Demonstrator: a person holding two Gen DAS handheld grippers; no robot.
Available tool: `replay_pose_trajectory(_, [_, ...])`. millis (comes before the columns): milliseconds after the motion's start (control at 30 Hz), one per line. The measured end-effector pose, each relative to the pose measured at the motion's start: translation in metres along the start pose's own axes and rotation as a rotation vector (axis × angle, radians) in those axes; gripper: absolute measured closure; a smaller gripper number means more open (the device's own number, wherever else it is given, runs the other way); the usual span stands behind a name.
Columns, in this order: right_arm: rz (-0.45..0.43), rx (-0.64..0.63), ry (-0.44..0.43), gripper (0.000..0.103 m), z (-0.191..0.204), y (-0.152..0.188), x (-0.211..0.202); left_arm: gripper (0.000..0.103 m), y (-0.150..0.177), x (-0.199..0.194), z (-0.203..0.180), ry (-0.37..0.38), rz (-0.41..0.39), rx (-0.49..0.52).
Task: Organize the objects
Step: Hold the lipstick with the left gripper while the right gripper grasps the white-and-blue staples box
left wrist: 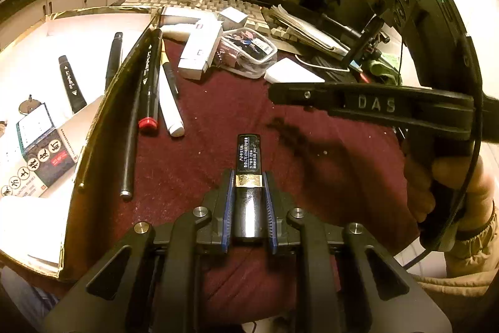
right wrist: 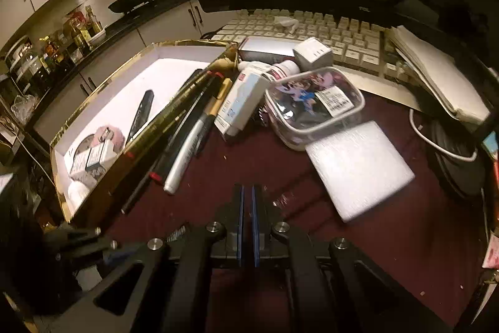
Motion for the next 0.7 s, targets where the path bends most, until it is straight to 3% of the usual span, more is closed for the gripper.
replay_pose_trajectory(100, [-0.012, 0.061, -0.064, 0.1, -0.007, -0.007, 0.001, 0.086, -0.001, 0.001, 0.001, -0.003, 0.001, 0.004])
replay_pose_trajectory(200, [-0.036, 0.14, -0.184, 0.099, -0.008, -0.026, 0.01, 0.086, -0.002, 0.001, 0.002, 0.006, 0.002, 0.005])
replay_pose_trajectory(333, [-0.01, 0.153, -0.195, 0.098, 0.005, -0.041, 0.035, 0.086, -0.002, 0.001, 0.004, 0.019, 0.002, -0.003])
replay_pose_trajectory(367, [-0.001, 0.157, -0.182, 0.095, 0.005, -0.044, 0.042, 0.086, -0.002, 0.001, 0.004, 0.018, 0.001, -0.001])
replay_pose_trajectory(400, [0.007, 0.164, -0.171, 0.083, 0.004, -0.045, 0.047, 0.086, -0.001, 0.0, 0.003, 0.018, 0.0, 0.003])
replay_pose_trajectory(433, [0.016, 0.189, -0.165, 0.062, 0.002, -0.046, 0.054, 0.086, -0.002, 0.0, 0.003, 0.019, 0.001, 0.005])
replay_pose_trajectory(467, [0.019, 0.209, -0.172, 0.052, 0.0, -0.047, 0.057, 0.086, -0.002, 0.0, 0.004, 0.022, 0.001, 0.006])
replay_pose_trajectory(500, [0.014, 0.232, -0.184, 0.049, -0.003, -0.047, 0.059, 0.086, -0.002, 0.0, 0.005, 0.026, 0.002, 0.005])
replay_pose_trajectory(700, [-0.004, 0.311, -0.243, 0.049, -0.015, -0.06, 0.07, 0.086, -0.002, 0.001, 0.004, 0.022, 0.002, 0.01])
Point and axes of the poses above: each gripper's, at about its wrist camera, not at the fingertips, and x roughly the way its jaws point, z to its left, y to its underside, the point moved 3 cm from there along x, roughly the way its jaws point, and after that the axes turned 3 degrees about y, right-handed, at the moved point
